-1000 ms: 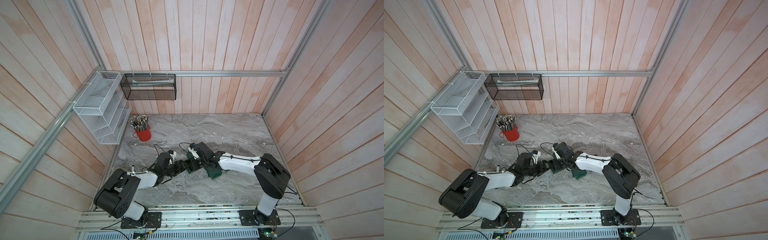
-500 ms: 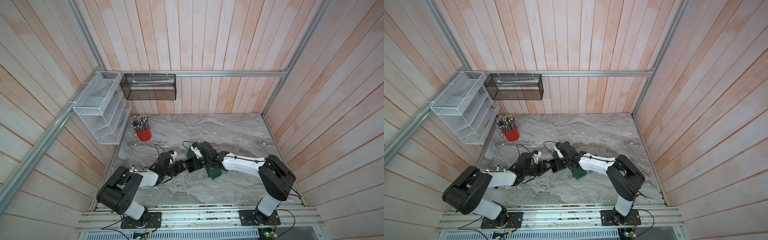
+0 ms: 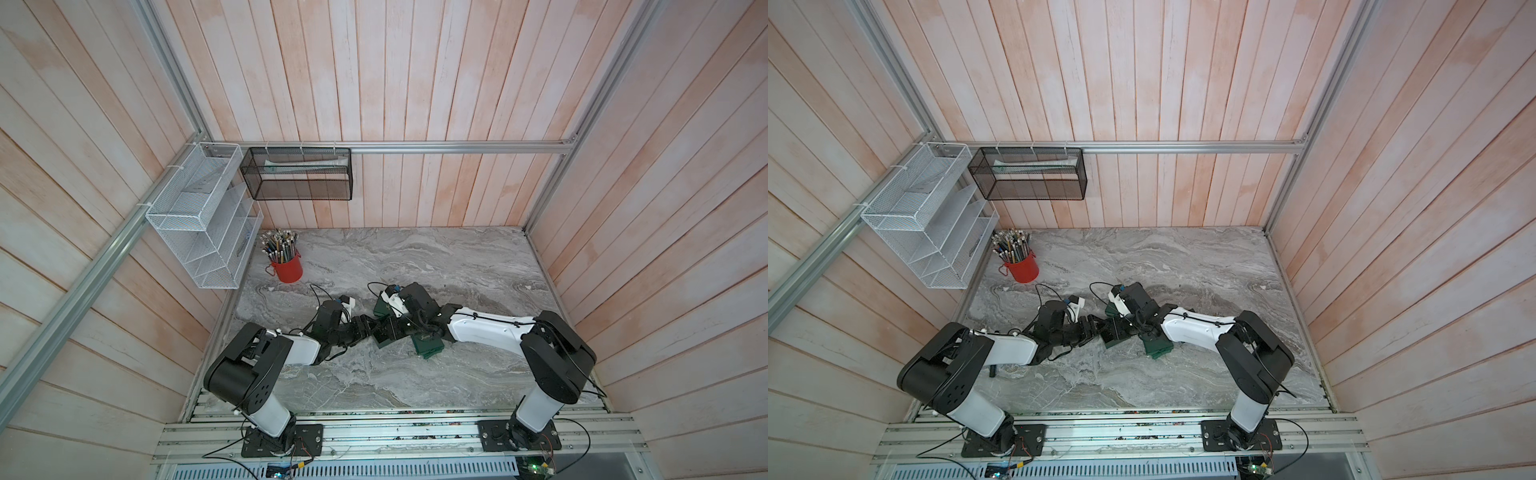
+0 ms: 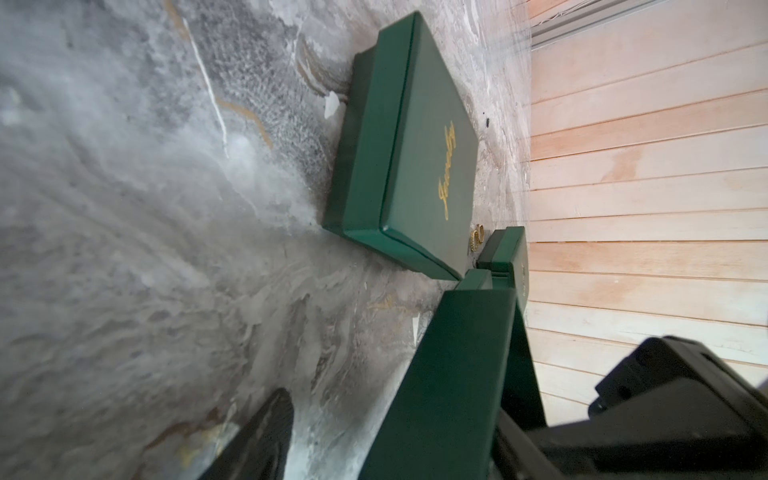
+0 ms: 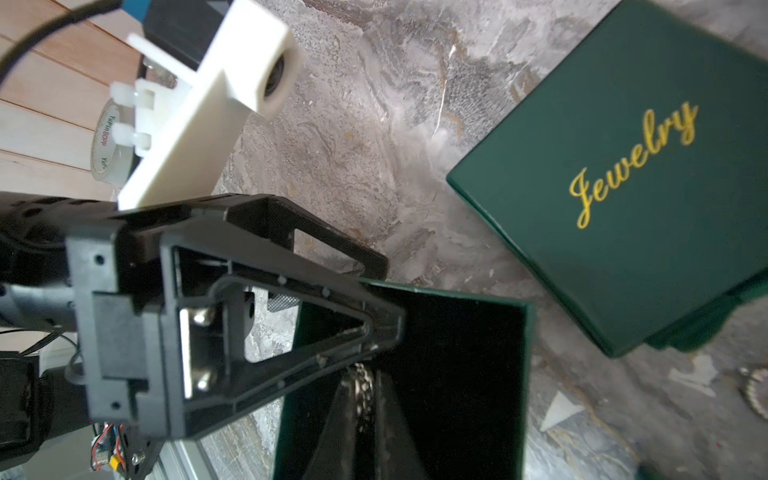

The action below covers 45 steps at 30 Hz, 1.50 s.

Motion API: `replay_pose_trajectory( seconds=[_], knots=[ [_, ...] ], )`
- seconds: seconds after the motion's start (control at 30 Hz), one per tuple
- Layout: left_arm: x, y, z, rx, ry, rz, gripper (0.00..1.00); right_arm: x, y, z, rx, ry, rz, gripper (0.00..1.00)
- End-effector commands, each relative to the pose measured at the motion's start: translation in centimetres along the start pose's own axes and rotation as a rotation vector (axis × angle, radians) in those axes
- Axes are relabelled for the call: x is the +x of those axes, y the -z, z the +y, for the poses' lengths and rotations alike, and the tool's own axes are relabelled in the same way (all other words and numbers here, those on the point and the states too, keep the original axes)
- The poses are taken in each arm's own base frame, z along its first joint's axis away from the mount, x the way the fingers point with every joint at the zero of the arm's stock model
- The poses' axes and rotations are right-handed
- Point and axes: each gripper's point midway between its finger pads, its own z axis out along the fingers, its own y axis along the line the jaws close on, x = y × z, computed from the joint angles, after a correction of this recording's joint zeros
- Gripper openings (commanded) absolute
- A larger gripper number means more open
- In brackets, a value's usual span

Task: Take the rings out of the lift-off lid box
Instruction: Take out the ring from the jewelry box, then place the ring at the center of the board.

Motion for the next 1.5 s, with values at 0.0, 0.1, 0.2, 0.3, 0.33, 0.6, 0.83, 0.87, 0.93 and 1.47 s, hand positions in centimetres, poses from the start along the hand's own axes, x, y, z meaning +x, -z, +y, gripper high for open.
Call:
replay_pose_trajectory(
  seconds=[0.0, 0.1, 0.2, 0.3, 0.33, 0.6, 0.83, 0.87, 0.93, 1.47],
  knots=[
    [1.5, -0.2, 2.2, -0.069, 0.025, 0.048, 0.67, -1.6, 1.0, 1.6, -0.048, 0.016, -0.068, 0.0],
    [1.7, 0.0, 2.3, -0.073, 0.024, 0.047, 0.65, -1.8, 0.9, 1.1, -0.02, 0.003, -0.083, 0.0],
    [1.9, 0.1, 2.7, -0.081, 0.028, 0.044, 0.61, -2.3, 0.8, 0.7, 0.003, -0.008, -0.112, 0.0],
    [2.0, 0.0, 2.7, -0.074, 0.028, 0.046, 0.59, -3.1, 0.5, 0.4, 0.017, -0.02, -0.139, 0.0],
    [2.0, 0.0, 2.6, -0.075, 0.028, 0.046, 0.59, -3.3, 0.4, 0.4, 0.019, -0.021, -0.143, 0.0],
    [1.7, 0.3, 2.8, -0.105, 0.004, 0.034, 0.59, -4.2, 1.1, 0.0, 0.057, -0.031, -0.194, 0.0],
    [1.3, 0.9, 2.1, -0.103, -0.004, 0.014, 0.61, -4.8, 1.8, -2.5, 0.115, -0.092, -0.207, 0.0],
    [1.0, 1.0, 1.9, -0.104, -0.007, 0.008, 0.63, -4.9, 2.1, -3.3, 0.132, -0.107, -0.212, 0.0],
    [0.5, 1.2, 1.4, -0.105, -0.026, -0.002, 0.64, -5.1, 3.0, -5.1, 0.187, -0.126, -0.222, 0.0],
    [-3.0, 5.6, -1.8, -0.175, -0.185, -0.167, 0.75, -2.8, 6.2, -19.4, 0.549, -0.329, -0.116, 0.0]
  ],
)
